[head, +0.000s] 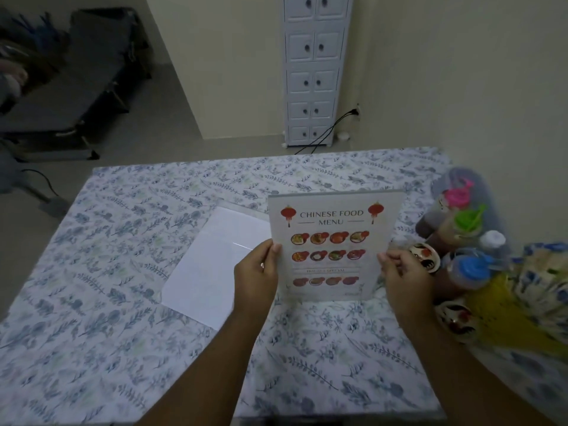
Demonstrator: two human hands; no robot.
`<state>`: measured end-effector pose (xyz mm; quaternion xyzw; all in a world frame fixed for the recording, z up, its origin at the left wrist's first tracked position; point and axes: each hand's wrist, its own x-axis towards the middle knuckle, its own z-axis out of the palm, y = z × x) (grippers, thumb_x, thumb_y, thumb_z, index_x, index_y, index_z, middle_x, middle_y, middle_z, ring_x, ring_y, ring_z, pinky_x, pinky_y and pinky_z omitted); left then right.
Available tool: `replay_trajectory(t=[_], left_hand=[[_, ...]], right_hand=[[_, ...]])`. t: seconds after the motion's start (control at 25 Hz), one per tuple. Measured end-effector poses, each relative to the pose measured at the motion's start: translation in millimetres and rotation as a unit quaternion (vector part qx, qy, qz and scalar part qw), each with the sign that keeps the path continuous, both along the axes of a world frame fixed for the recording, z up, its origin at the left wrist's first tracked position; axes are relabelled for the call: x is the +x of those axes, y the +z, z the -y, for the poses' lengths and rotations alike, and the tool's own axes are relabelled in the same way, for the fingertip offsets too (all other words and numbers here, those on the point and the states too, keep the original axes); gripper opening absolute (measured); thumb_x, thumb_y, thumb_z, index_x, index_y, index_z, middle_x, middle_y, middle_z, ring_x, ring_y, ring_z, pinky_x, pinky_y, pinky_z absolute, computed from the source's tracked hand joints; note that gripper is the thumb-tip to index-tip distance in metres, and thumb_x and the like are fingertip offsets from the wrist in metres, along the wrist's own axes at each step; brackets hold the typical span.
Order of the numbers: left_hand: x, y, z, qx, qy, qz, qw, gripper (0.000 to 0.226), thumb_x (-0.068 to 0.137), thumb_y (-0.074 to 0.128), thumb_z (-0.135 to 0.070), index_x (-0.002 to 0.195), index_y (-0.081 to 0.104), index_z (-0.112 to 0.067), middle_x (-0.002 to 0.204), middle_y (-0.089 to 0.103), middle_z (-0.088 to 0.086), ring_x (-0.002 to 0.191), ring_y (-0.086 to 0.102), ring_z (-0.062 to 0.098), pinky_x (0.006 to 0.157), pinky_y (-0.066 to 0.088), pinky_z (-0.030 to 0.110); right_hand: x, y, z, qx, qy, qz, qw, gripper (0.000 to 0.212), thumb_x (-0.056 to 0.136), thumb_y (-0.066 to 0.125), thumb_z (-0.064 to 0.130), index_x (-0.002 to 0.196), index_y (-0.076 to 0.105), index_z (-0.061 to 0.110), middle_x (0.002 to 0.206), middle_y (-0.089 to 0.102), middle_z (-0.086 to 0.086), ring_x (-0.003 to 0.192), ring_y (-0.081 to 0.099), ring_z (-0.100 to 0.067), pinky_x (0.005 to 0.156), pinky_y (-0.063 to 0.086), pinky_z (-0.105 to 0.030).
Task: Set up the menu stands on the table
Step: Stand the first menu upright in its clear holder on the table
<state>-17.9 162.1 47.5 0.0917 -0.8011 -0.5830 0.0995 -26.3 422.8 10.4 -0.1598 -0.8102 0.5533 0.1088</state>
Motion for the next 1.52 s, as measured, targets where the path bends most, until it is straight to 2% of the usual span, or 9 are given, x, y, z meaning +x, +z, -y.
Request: replay_trajectory(t=[0.24, 0.52, 0.6, 0.68, 0.96, 1.2, 1.28, 1.4, 1.52], left_hand=[[5, -7, -4, -0.029, 0.029, -0.014, 0.999, 0.022, 0.105, 0.054, -0.032, 0.1, 0.074, -0.028, 0.096, 0.077, -0.023, 0.09, 0.073, 0.001, 0.073, 0.057, 0.011], [8, 0, -6, -0.042, 0.031, 0.0, 0.999, 0.019, 0.105, 0.054, -0.031, 0.097, 0.071, -0.035, 0.094, 0.074, -0.034, 0.089, 0.07, -0.007, 0.07, 0.054, 0.006], [11, 3, -4, -0.039, 0.028, 0.009, 0.999, 0.017, 0.105, 0.054, -0.032, 0.102, 0.07, -0.04, 0.094, 0.071, -0.04, 0.092, 0.069, -0.01, 0.072, 0.056, 0.009], [17, 4, -2, -0.033, 0.016, 0.011, 0.999, 0.02, 0.105, 0.053, -0.036, 0.115, 0.068, -0.044, 0.101, 0.07, -0.043, 0.101, 0.068, -0.011, 0.077, 0.058, 0.011], [54, -16, 47, -0.214, 0.003, 0.059, 0.975, 0.06, 0.102, 0.036, -0.053, 0.153, 0.05, -0.025, 0.159, 0.049, -0.006, 0.151, 0.038, 0.013, 0.124, 0.031, 0.037], [65, -48, 142, -0.355, -0.037, 0.116, 0.927, 0.061, 0.108, 0.034, -0.044, 0.163, 0.032, -0.019, 0.171, 0.026, -0.001, 0.16, 0.013, 0.015, 0.125, -0.003, 0.026], [59, -60, 175, -0.377, -0.058, 0.145, 0.913, 0.064, 0.107, 0.03, -0.047, 0.164, 0.026, -0.017, 0.173, 0.02, 0.002, 0.161, 0.008, 0.017, 0.125, -0.007, 0.027], [39, -74, 223, -0.405, -0.068, 0.203, 0.889, 0.07, 0.106, 0.029, -0.049, 0.164, 0.022, -0.011, 0.175, 0.013, 0.008, 0.162, 0.005, 0.024, 0.129, -0.003, 0.035], [19, -83, 255, -0.414, -0.076, 0.252, 0.871, 0.066, 0.104, 0.036, -0.048, 0.155, 0.038, -0.007, 0.164, 0.034, 0.018, 0.151, 0.028, 0.033, 0.126, 0.019, 0.043]], right_hand=[[-4, 2, 1, 0.026, 0.015, -0.023, 0.999, 0.013, 0.096, 0.063, 0.023, 0.083, 0.063, 0.021, 0.074, 0.069, 0.008, 0.063, 0.064, 0.0, 0.049, 0.045, -0.012], [0, 11, -2, 0.051, 0.044, -0.035, 0.997, 0.012, 0.096, 0.063, 0.022, 0.085, 0.062, 0.025, 0.076, 0.069, 0.01, 0.066, 0.065, 0.008, 0.047, 0.047, -0.01], [11, 16, -2, 0.083, 0.058, -0.036, 0.994, 0.005, 0.097, 0.061, 0.029, 0.1, 0.063, 0.03, 0.092, 0.07, 0.009, 0.078, 0.066, 0.005, 0.056, 0.052, -0.013], [25, 16, 1, 0.124, 0.054, -0.042, 0.99, 0.025, 0.096, 0.059, 0.034, 0.121, 0.06, 0.027, 0.111, 0.065, 0.005, 0.095, 0.062, -0.005, 0.073, 0.055, -0.026], [68, 14, 95, 0.304, 0.266, -0.08, 0.911, 0.047, 0.096, 0.049, 0.045, 0.134, 0.06, 0.019, 0.136, 0.062, 0.0, 0.129, 0.052, -0.02, 0.106, 0.043, -0.043], [65, -18, 199, 0.366, 0.4, -0.012, 0.84, 0.067, 0.098, 0.039, 0.052, 0.156, 0.032, 0.019, 0.164, 0.023, 0.001, 0.152, 0.012, -0.014, 0.121, 0.003, -0.031], [59, -31, 228, 0.394, 0.414, 0.036, 0.82, 0.075, 0.098, 0.034, 0.057, 0.159, 0.02, 0.016, 0.167, 0.008, -0.001, 0.154, 0.0, -0.017, 0.123, 0.0, -0.035], [42, -47, 261, 0.444, 0.367, 0.134, 0.806, 0.085, 0.096, 0.034, 0.061, 0.159, 0.013, 0.007, 0.168, 0.002, -0.012, 0.154, -0.002, -0.027, 0.122, 0.005, -0.043], [29, -53, 284, 0.444, 0.281, 0.224, 0.821, 0.09, 0.094, 0.042, 0.061, 0.157, 0.015, 0.002, 0.165, 0.013, -0.019, 0.149, 0.015, -0.034, 0.12, 0.015, -0.044]])
